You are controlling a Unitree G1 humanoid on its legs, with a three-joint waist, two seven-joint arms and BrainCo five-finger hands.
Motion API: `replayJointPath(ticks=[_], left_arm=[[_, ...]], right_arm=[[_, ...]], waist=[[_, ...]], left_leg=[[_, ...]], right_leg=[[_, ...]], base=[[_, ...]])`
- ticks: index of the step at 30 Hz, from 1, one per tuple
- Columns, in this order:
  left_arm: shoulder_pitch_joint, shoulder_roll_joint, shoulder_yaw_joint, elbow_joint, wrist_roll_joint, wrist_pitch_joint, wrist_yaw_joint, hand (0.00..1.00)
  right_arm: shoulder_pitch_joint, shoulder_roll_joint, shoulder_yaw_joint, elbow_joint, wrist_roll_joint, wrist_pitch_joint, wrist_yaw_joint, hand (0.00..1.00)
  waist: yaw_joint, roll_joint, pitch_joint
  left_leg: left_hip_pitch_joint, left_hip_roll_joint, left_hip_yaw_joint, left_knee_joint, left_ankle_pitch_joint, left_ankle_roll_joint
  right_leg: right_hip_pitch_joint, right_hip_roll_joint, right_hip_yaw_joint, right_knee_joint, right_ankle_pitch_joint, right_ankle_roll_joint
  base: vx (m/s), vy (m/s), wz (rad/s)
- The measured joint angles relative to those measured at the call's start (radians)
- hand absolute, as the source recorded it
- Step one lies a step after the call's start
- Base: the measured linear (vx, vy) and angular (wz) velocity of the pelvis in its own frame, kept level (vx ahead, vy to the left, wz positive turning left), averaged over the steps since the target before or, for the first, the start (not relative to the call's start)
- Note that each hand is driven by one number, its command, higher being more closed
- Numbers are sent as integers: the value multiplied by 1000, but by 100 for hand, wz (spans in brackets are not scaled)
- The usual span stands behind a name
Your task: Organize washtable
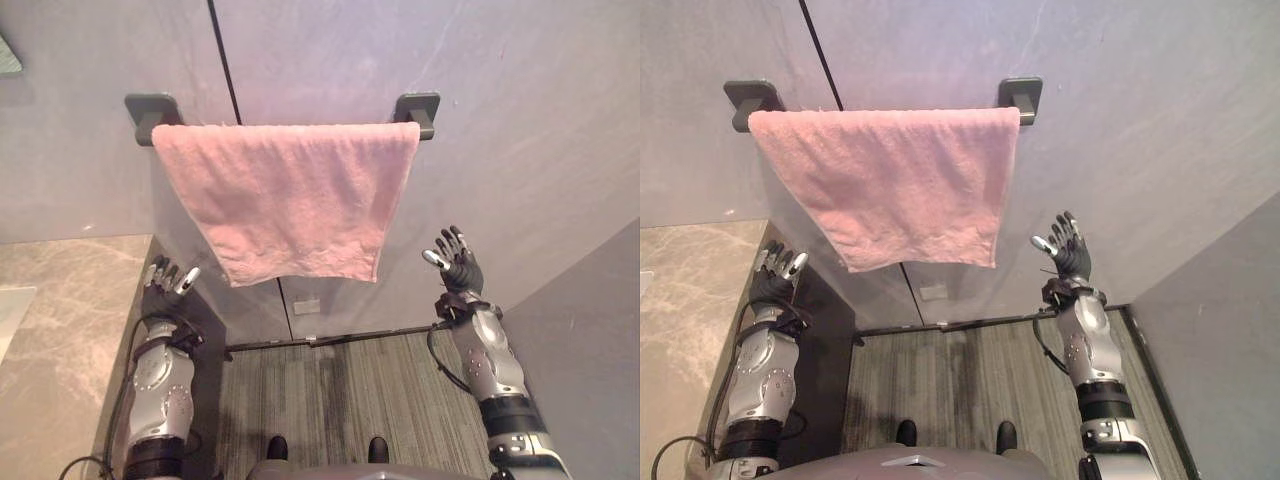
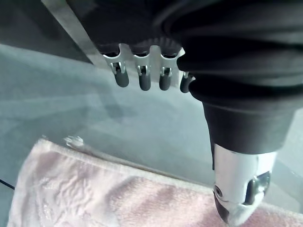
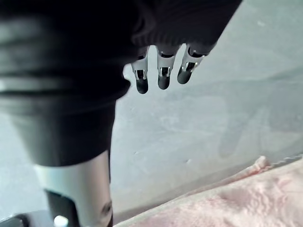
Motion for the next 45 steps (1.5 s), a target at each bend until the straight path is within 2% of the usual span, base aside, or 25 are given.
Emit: replayJointPath(ticks=[5,6,7,9,11,13,14,15,17,19,26,28,29,30,33,35,36,37,38,39,40,41,42,43,45], left_arm=[[81,-65,-27,25,37,0,-36,0],[105,-70,-55,71,37,4,-50,0],[144,-122,-123,332,88,41,-111,0],[150,-134,-126,369,125,60,-132,0],[162,-132,-128,443,150,43,-149,0],[147,-132,-111,601,190,28,-160,0],[131,-131,-92,745,269,46,-156,0],[127,-140,-46,828,288,71,-151,0],[133,-139,3,861,314,77,-142,0],[135,-138,69,921,334,106,-130,0],[140,-145,113,942,348,118,-99,0],[126,-138,96,940,348,116,-92,0],[100,-129,72,935,335,114,-77,0],[68,-126,61,919,315,114,-61,0],[1,-141,62,845,245,103,-44,0],[-4,-183,69,781,197,72,-43,0],[7,-215,86,786,180,66,-43,0],[18,-222,101,786,185,68,-42,0],[39,-243,161,793,194,75,-39,0],[67,-246,203,817,198,80,-34,0],[89,-245,218,836,210,81,-35,0],[134,-246,232,867,225,98,-35,0],[160,-246,232,880,230,108,-37,0],[191,-248,231,911,240,120,-47,0],[198,-248,225,913,262,130,-59,0]], right_arm=[[103,48,-45,20,-42,12,6,0],[133,63,-51,58,-77,13,8,0],[263,110,-59,254,-153,19,41,0],[300,117,-58,293,-184,21,60,0],[320,115,-62,355,-189,5,80,0],[315,114,-90,494,-220,-7,88,0],[307,115,-135,630,-289,7,83,0],[302,116,-188,735,-310,25,77,0],[300,119,-278,802,-301,39,64,0],[289,110,-363,845,-320,54,39,0],[293,114,-397,873,-340,64,19,0],[281,115,-389,873,-348,65,15,0],[259,115,-374,872,-354,65,9,0],[232,115,-354,871,-380,65,3,0],[177,115,-273,852,-386,73,-5,0],[155,115,-250,797,-386,84,-20,0],[133,115,-253,772,-386,83,-32,0],[132,124,-255,758,-386,81,-35,0],[112,123,-268,734,-385,67,-37,0],[105,116,-279,702,-384,52,-41,0],[102,112,-280,699,-384,52,-39,0],[110,115,-284,692,-383,53,-35,0],[115,116,-287,688,-379,53,-35,0],[117,116,-294,687,-376,53,-32,0],[109,115,-302,687,-377,56,-32,0]], waist=[[-4,0,0],[-10,0,0],[-25,0,0],[-28,0,0],[-32,5,-8],[-39,9,-29],[-39,12,-37],[-42,17,-39],[-41,19,-41],[-49,24,-47],[-56,27,-48],[-63,19,-35],[-69,22,-8],[-70,15,23],[-69,9,45],[-66,28,58],[-50,39,74],[-54,28,77],[-51,30,95],[-46,51,111],[-41,56,115],[-38,78,104],[-38,85,100],[-39,96,92],[-44,109,82]], left_leg=[[-1,-1,-5,0,0,0],[-1,-1,-7,0,0,0],[-2,-4,-9,0,-1,1],[-2,-4,-9,0,-1,1],[1,-5,-7,0,-1,1],[11,-5,-6,0,-5,1],[29,-5,-2,0,-12,0],[43,-5,2,0,-17,-1],[48,-5,10,0,-17,-1],[60,-6,24,0,-22,1],[78,-4,35,-1,-33,-1],[69,-1,26,9,-33,-4],[64,3,17,30,-36,-11],[39,10,6,61,-43,-20],[-103,17,-76,149,-33,-31],[-186,10,-163,176,0,-46],[-222,-4,-195,119,125,-61],[-216,-12,-163,81,152,-54],[-265,-24,2,281,30,35],[-322,-5,104,613,-145,91],[-308,4,125,712,-190,79],[-231,13,139,809,-240,45],[-175,13,135,814,-249,30],[-72,20,125,780,-252,-7],[50,46,106,615,-200,-63]], right_leg=[[0,-2,-11,2,-2,2],[0,-2,-14,3,-4,3],[0,-5,-19,7,-11,6],[-1,-6,-19,7,-11,6],[-2,-6,-17,11,-13,7],[9,-6,-17,11,-16,9],[18,-7,-14,13,-22,9],[31,-6,-11,15,-26,10],[29,-6,-1,20,-27,9],[31,-6,12,22,-27,9],[36,-3,21,38,-45,3],[12,-1,18,79,-64,-4],[10,1,10,110,-76,-11],[4,3,-2,132,-83,-18],[-92,7,-64,223,-109,-33],[-157,-3,-152,314,-156,-46],[-169,-21,-234,338,-185,-68],[-168,-51,-289,329,-186,-87],[-168,-88,-379,342,-191,-97],[-154,-101,-452,348,-203,-115],[-139,-99,-477,343,-203,-117],[-112,-96,-523,329,-199,-120],[-103,-96,-539,325,-199,-120],[-99,-97,-569,321,-193,-121],[-148,-102,-603,328,-176,-118]], base=[[-2,2,2],[15,5,6],[18,4,5],[0,0,0],[0,0,0],[15,1,-2],[27,5,-6],[29,5,-7],[5,8,-16],[-42,18,-20],[-33,8,-4],[-36,-17,8],[-104,-38,23],[-135,-53,31],[-132,-94,71],[-139,-125,153],[-166,-70,185],[186,-44,233],[362,-27,207],[333,-50,187],[-24,-60,151],[-101,-35,92],[-71,-11,101],[-95,53,95],[-75,83,88]])
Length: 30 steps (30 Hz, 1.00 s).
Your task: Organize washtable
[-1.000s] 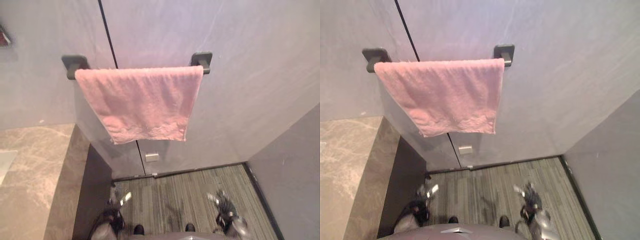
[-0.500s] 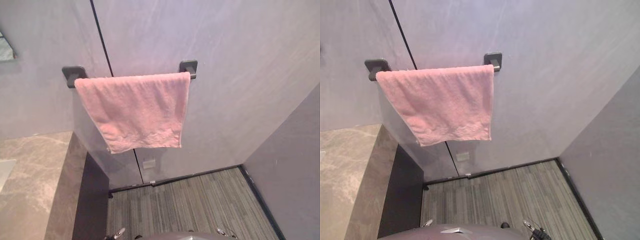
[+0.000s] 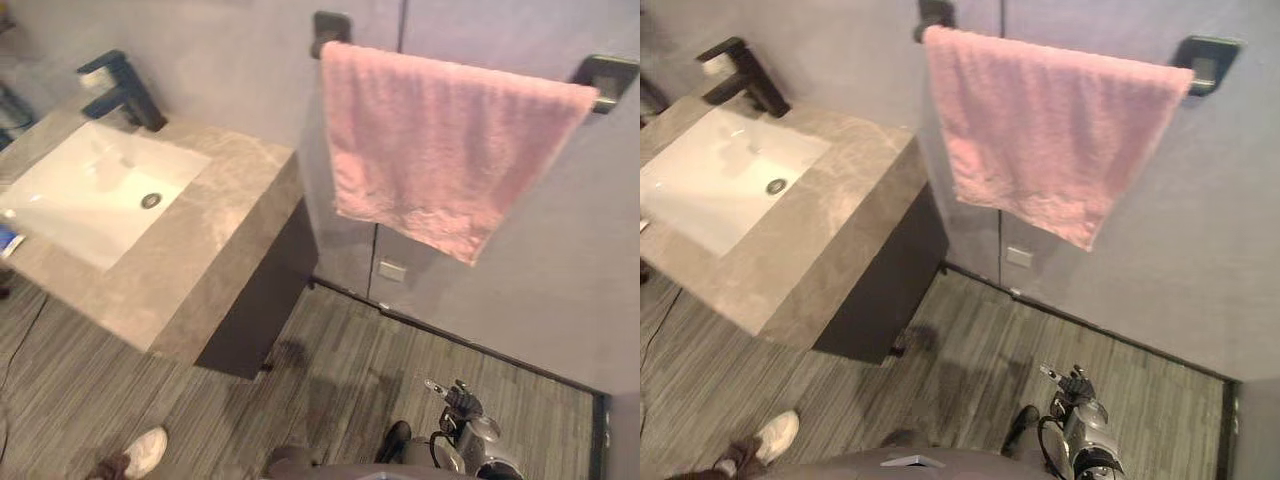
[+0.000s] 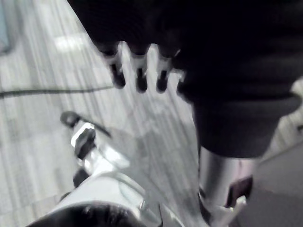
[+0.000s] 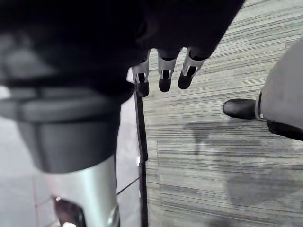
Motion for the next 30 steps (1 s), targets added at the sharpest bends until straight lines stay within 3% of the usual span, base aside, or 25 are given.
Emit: replayJointPath(ticks=[1,2,4,6,7,9,10,11,12,14,15,16,18,19,21,22,23,25,26,28,30], left_arm=[[-9,4,-17,-3,9,1,-4,0],[-32,14,-52,-3,11,5,-4,0],[-42,32,-118,-34,12,6,-4,0],[-34,68,-152,-61,25,-6,-4,0],[-36,81,-170,-79,42,-18,-3,0],[-60,80,-226,-89,49,-29,4,0],[-72,88,-242,-87,48,-29,3,0],[-84,107,-259,-90,50,-36,4,0],[-96,109,-266,-88,51,-35,5,0],[-98,105,-262,-87,51,-35,3,0],[-102,106,-259,-87,64,-32,4,0],[-102,105,-251,-87,72,-33,4,0],[-78,110,-217,-69,114,-29,11,0],[-65,110,-207,-65,120,-25,14,0],[-34,113,-179,-47,127,-20,23,0],[-23,113,-175,-39,126,-17,25,0],[-21,112,-167,-15,126,-11,26,0],[-20,96,-169,1,124,1,28,0],[-14,92,-169,1,110,5,32,0],[-8,88,-169,-1,102,6,37,0],[-11,78,-172,-9,78,5,41,0]], right_arm=[[-15,-8,-2,1,0,1,0,0],[-18,-10,2,18,0,1,0,0],[-17,-16,31,52,0,11,0,0],[-22,-11,87,60,0,12,-1,0],[-27,-10,112,57,-1,8,6,0],[-34,-27,130,52,-10,10,10,0],[-30,-20,139,46,-11,10,13,0],[-11,-9,138,43,-12,15,19,0],[17,-2,132,37,-35,30,19,0],[41,1,124,33,-45,31,20,0],[73,1,114,30,-47,31,20,0],[80,1,111,29,-47,31,20,0],[80,2,115,29,-48,31,30,0],[72,3,119,30,-48,30,35,0],[44,4,131,37,-51,30,37,0],[26,-5,130,37,-62,29,36,0],[0,-9,133,38,-82,29,34,0],[-24,-35,148,40,-88,30,33,0],[-25,-47,172,44,-90,30,33,0],[-34,-53,206,48,-108,30,35,0],[-43,-61,238,47,-140,27,37,0]], waist=[[-9,17,-11],[-21,9,-9],[-15,7,-8],[0,-59,13],[-15,-61,11],[-20,-48,14],[-26,-62,21],[-32,-73,22],[-32,-77,21],[-37,-82,20],[-38,-85,18],[-35,-88,17],[-14,-104,4],[-8,-108,-1],[6,-129,-23],[23,-131,-33],[43,-107,-51],[42,-79,-41],[46,-71,-35],[50,-63,-30],[48,-39,-14]], left_leg=[[58,-20,-36,-193,14,-41],[66,-37,-32,-285,9,-39],[109,-59,-12,-337,-15,1],[68,-111,4,-198,-60,22],[62,-111,20,-325,-78,86],[79,-134,-5,-444,-38,94],[76,-148,-13,-442,-30,106],[55,-155,-37,-428,-21,120],[27,-154,-69,-415,-5,136],[3,-155,-112,-407,12,146],[-15,-161,-175,-408,38,149],[-17,-166,-195,-412,50,148],[-23,-182,-235,-425,84,141],[-25,-183,-243,-427,90,134],[-52,-186,-256,-434,114,112],[-79,-172,-263,-457,135,97],[-122,-152,-265,-464,153,89],[-162,-119,-291,-471,197,83],[-166,-107,-318,-484,220,62],[-178,-95,-346,-491,233,58],[-210,-80,-389,-499,245,51]], right_leg=[[-53,-8,-21,34,27,5],[-81,-37,-18,48,47,1],[-89,-67,11,90,56,-1],[-84,-137,83,82,86,30],[-73,-149,95,65,124,46],[-86,-149,190,64,155,94],[-85,-143,265,59,159,101],[-82,-103,398,58,154,105],[-68,-57,507,77,130,111],[-57,-35,554,137,80,109],[-28,-17,591,229,-4,106],[-14,-6,610,261,-31,108],[38,0,661,352,-125,119],[50,0,672,370,-140,121],[82,1,696,315,-173,148],[98,18,695,209,-188,148],[108,41,691,91,-194,130],[87,74,654,79,-158,117],[85,86,629,91,-156,109],[76,105,600,95,-153,98],[73,124,556,91,-147,86]], base=[[-75,165,84],[-114,267,85],[-132,297,23],[-445,113,-39],[-891,79,-18],[-528,281,-6],[-16,242,24],[26,127,67],[86,34,75],[209,-95,97],[285,-169,123],[313,-223,137],[218,-234,67],[180,-261,32],[41,-257,19],[-70,-319,2],[-88,-304,3],[-96,-245,42],[-91,-222,62],[-160,-142,52],[-212,-61,59]])
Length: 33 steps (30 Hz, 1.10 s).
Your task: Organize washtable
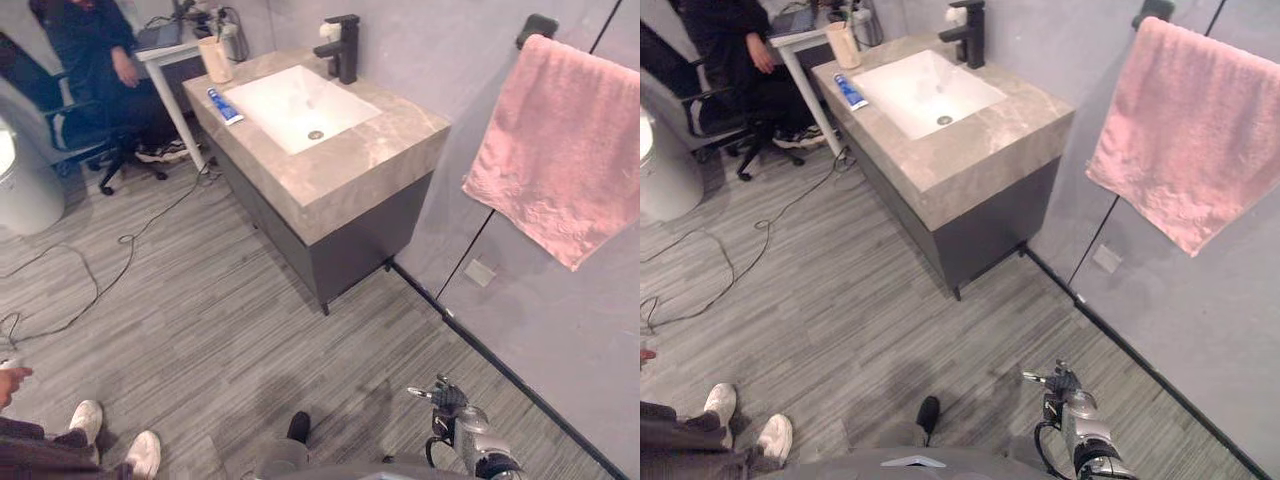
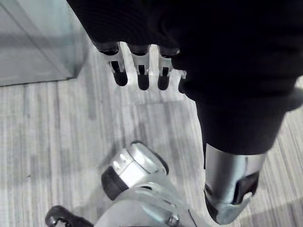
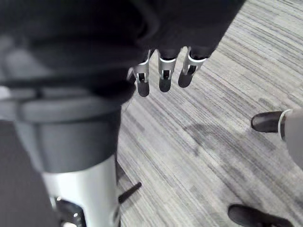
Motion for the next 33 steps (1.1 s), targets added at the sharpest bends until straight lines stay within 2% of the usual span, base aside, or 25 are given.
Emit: replayJointPath(ticks=[1,2,3,4,5,6,7,8,9,10,11,12,14,15,16,20,24,26,27,28,29,30,31,32,33], left_arm=[[-4,-5,-7,-2,-2,-1,1,0],[-10,-12,-12,-1,-2,0,2,0],[-17,-8,-5,-1,1,0,1,0],[-25,1,8,-5,1,0,2,0],[-28,-1,30,-9,2,1,2,0],[-26,-5,34,-10,3,1,5,0],[-21,-9,41,-10,5,1,5,0],[-21,-10,56,-9,11,2,5,0],[-32,-8,67,-11,12,2,4,0],[-37,-7,69,-12,13,2,4,0],[-45,-10,73,-11,23,3,4,0],[-48,-15,69,-11,40,5,4,0],[-46,10,52,-10,41,5,5,0],[-47,20,47,-8,41,8,4,0],[-46,29,36,-8,41,8,4,0],[-42,34,18,-7,40,2,2,0],[-44,39,15,-1,39,-1,3,0],[-47,40,17,-2,36,0,2,0],[-48,38,25,-3,28,-1,3,0],[-47,38,25,-3,26,-1,3,0],[-52,23,33,-1,7,0,5,0],[-52,8,56,-4,-2,-1,7,0],[-54,8,64,-5,-7,0,8,0],[-60,8,71,-6,-9,0,12,0],[-64,11,77,-8,-9,0,12,0]], right_arm=[[2,0,2,1,-19,0,3,0],[8,3,-8,22,-22,3,3,0],[15,11,-29,29,-25,4,0,0],[15,18,-51,31,-26,4,-3,0],[23,22,-95,32,-26,4,-9,0],[35,19,-106,32,-26,4,-11,0],[55,17,-121,31,-26,3,-13,0],[80,19,-135,31,-26,3,-18,0],[98,25,-165,32,-26,3,-22,0],[108,26,-183,34,-26,3,-25,0],[135,24,-225,39,-25,3,-29,0],[136,20,-271,63,-22,4,-31,0],[138,50,-293,93,-16,16,-31,0],[140,58,-309,103,-16,18,-32,0],[144,65,-331,113,-16,23,-33,0],[136,65,-321,120,-16,22,-33,0],[92,74,-309,122,-13,21,-38,0],[89,85,-318,117,32,16,-42,0],[105,99,-331,104,142,10,-51,0],[115,101,-332,93,167,6,-53,0],[130,103,-330,78,226,-12,-55,0],[140,111,-332,27,246,-37,-62,0],[139,115,-340,20,261,-45,-60,0],[138,128,-361,17,261,-49,-59,0],[140,136,-367,18,261,-49,-59,0]], waist=[[0,11,9],[0,24,22],[-3,-6,30],[-3,-20,40],[-1,-30,48],[-3,-29,47],[-4,-25,45],[-12,-25,44],[-24,-28,43],[-30,-28,43],[-32,-20,38],[-32,-5,20],[-35,-44,2],[-41,-50,-2],[-47,-64,-12],[-26,-68,-41],[-24,-73,-43],[-27,-84,-29],[-24,-91,-28],[-23,-95,-27],[-21,-90,-19],[-27,-72,-14],[-29,-57,-5],[-30,-62,-3],[-30,-73,0]], left_leg=[[-15,12,0,-5,-3,3],[-13,27,11,-60,-45,48],[-11,24,50,-78,-97,65],[-30,11,87,-41,-105,79],[-81,-29,145,167,-100,78],[-86,-39,158,246,-104,79],[-75,-40,183,337,-121,79],[-45,-26,218,410,-166,75],[-18,-2,259,419,-204,73],[-3,13,284,408,-211,70],[31,23,310,321,-218,58],[72,7,300,188,-217,55],[95,-38,264,57,-134,70],[101,-52,245,31,-117,77],[113,-73,219,7,-102,89],[140,-119,211,-34,-83,115],[120,-153,204,-13,-96,136],[81,-183,186,62,-152,161],[57,-216,167,145,-203,180],[55,-225,159,168,-221,187],[62,-237,138,203,-251,203],[85,-222,117,213,-264,221],[101,-209,106,214,-272,227],[125,-178,87,212,-285,230],[137,-166,81,206,-292,227]], right_leg=[[1,12,-21,-4,6,-10],[13,20,-50,-37,33,-38],[17,-6,-66,-80,59,-55],[17,-28,-88,-89,67,-59],[14,-72,-127,-86,88,-44],[16,-84,-144,-81,91,-42],[23,-97,-168,-74,91,-41],[36,-111,-208,-72,92,-39],[44,-132,-260,-73,97,-31],[48,-140,-281,-76,100,-25],[52,-150,-312,-88,110,-1],[53,-141,-323,-120,123,27],[72,-142,-310,-197,143,45],[82,-144,-306,-220,163,46],[105,-152,-306,-245,171,51],[127,-179,-286,-280,192,71],[119,-206,-276,-272,190,95],[119,-242,-302,-223,155,122],[121,-285,-318,-153,101,151],[125,-304,-323,-116,94,142],[84,-337,-309,49,88,77],[-40,-338,-223,284,119,7],[-87,-311,-178,360,104,9],[-149,-231,-144,415,63,23],[-172,-196,-144,404,55,26]], base=[[-166,-67,82],[-146,-73,104],[-100,-67,101],[35,-56,90],[120,-51,73],[246,-34,75],[337,-12,73],[378,10,111],[299,37,120],[180,109,127],[89,203,104],[51,236,89],[20,182,73],[27,148,86],[37,144,67],[43,110,18],[35,93,6],[53,102,47],[98,84,60],[180,67,67],[212,58,46],[243,61,39],[158,15,29],[40,-63,19],[-15,-119,24]])
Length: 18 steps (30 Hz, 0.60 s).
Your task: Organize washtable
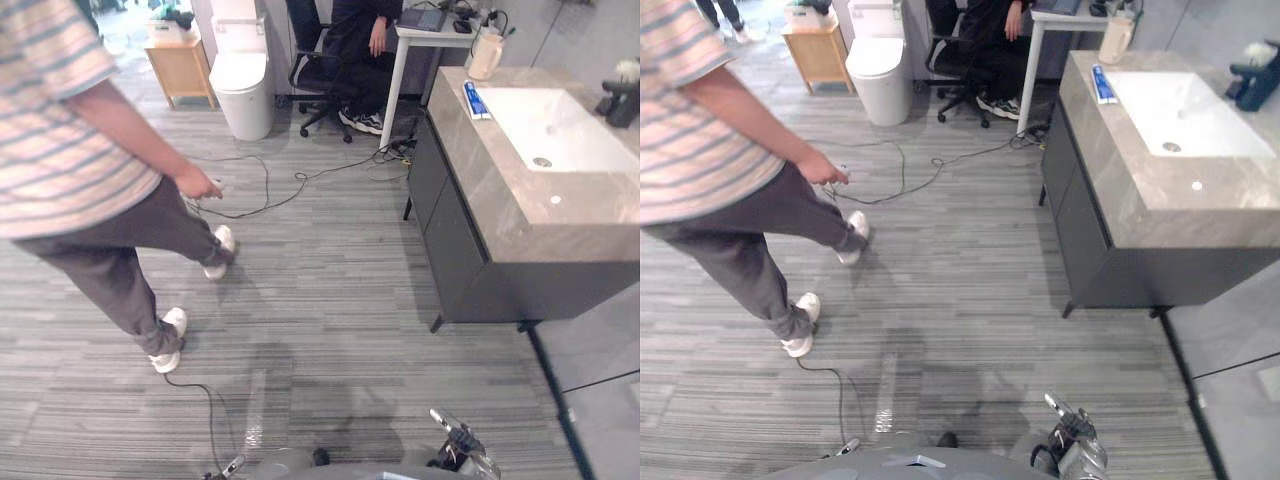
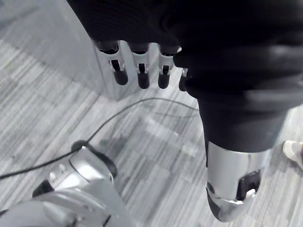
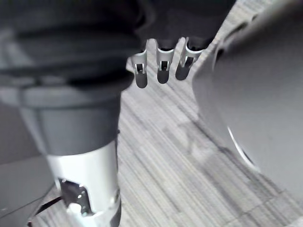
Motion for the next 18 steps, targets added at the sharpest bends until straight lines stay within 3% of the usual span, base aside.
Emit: replayJointPath(ticks=[2,4,6,7,8,10,11,12,14,16,18], left_arm=[[-29,24,15,-4,3,1,-5,0],[-43,12,32,-12,3,0,-10,0],[-49,-16,63,-24,8,0,-13,0],[-45,-33,67,-24,18,1,-14,0],[-38,-55,68,-23,20,1,-14,0],[-47,-95,109,-55,15,2,-18,0],[-58,-119,126,-72,-3,-7,-20,0],[-36,-123,119,-84,-5,-15,-27,0],[-27,-118,121,-113,-35,-24,-31,0],[-27,-103,121,-121,-49,-26,-30,0],[-24,-86,122,-118,-70,-25,-23,0]], right_arm=[[24,38,-47,2,4,1,-4,0],[56,51,-118,5,50,8,-7,0],[97,54,-195,15,77,25,-15,0],[119,53,-210,11,79,28,-16,0],[123,51,-236,6,78,28,-15,0],[100,44,-240,1,76,28,-15,0],[85,39,-237,-14,76,26,-11,0],[89,33,-199,-35,76,26,-15,0],[50,21,-143,-38,72,22,-14,0],[-9,23,-77,-39,67,22,-17,0],[-89,34,4,-39,67,21,-18,0]], waist=[[-2,-50,19],[-4,-48,18],[-30,-16,9],[-42,13,-10],[-42,46,-33],[-43,66,-23],[-49,85,10],[-31,85,8],[7,81,12],[33,63,15],[65,29,35]], left_leg=[[44,8,-26,-17,-40,-8],[66,7,-41,-18,-83,-4],[106,19,-104,4,-151,5],[115,49,-126,17,-180,-11],[121,82,-125,55,-193,-35],[33,83,-53,310,-142,-134],[-38,82,-24,573,2,-214],[-137,105,38,832,106,-210],[-281,152,129,1036,49,-135],[-415,175,174,967,-12,-127],[-506,178,230,583,-20,-140]], right_leg=[[-60,90,-31,-196,12,9],[-75,131,-53,-416,52,9],[-78,152,-49,-448,134,-48],[-69,178,-60,-434,164,-73],[-52,206,-78,-419,150,-101],[-20,208,-106,-370,103,-133],[67,224,-122,-363,77,-166],[172,246,-88,-422,26,-174],[289,271,-31,-469,-42,-144],[380,272,6,-539,-55,-141],[485,225,38,-636,-78,-99]], base=[[118,-149,32],[388,-181,48],[624,-306,87],[670,-337,74],[740,-312,45],[555,-187,24],[342,-93,14],[305,-87,-2],[100,-34,-59],[-114,4,-61],[-256,69,-62]])
